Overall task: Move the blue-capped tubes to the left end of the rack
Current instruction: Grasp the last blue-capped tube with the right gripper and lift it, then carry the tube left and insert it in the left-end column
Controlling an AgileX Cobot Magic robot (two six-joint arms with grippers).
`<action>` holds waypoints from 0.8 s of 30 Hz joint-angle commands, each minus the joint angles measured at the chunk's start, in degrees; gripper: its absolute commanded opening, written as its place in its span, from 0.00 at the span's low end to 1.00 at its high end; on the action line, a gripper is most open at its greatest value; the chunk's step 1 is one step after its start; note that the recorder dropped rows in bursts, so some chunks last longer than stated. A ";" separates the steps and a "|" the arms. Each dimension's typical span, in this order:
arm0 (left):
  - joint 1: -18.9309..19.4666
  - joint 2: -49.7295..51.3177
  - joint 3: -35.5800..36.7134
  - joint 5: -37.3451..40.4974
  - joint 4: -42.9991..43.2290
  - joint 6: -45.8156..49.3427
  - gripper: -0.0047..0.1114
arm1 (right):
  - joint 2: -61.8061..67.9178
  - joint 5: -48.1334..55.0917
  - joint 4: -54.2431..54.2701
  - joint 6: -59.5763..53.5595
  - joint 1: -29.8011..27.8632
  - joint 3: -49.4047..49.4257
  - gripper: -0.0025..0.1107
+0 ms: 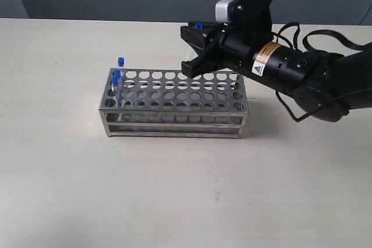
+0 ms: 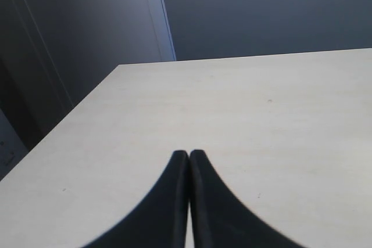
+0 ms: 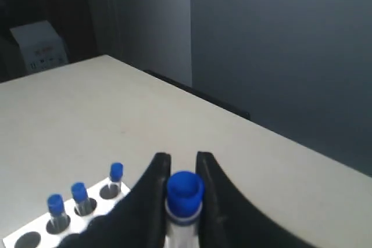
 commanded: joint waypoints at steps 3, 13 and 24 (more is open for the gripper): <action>-0.15 -0.30 -0.18 -0.23 0.13 -0.22 0.05 | -1.28 0.92 -8.71 9.46 2.53 -4.00 0.04; -0.15 -0.30 -0.18 -0.23 0.13 -0.22 0.05 | 2.94 4.81 -9.72 9.54 13.40 -10.71 0.04; -0.15 -0.30 -0.18 -0.23 0.13 -0.22 0.05 | 11.34 8.51 -9.72 8.79 15.27 -17.35 0.04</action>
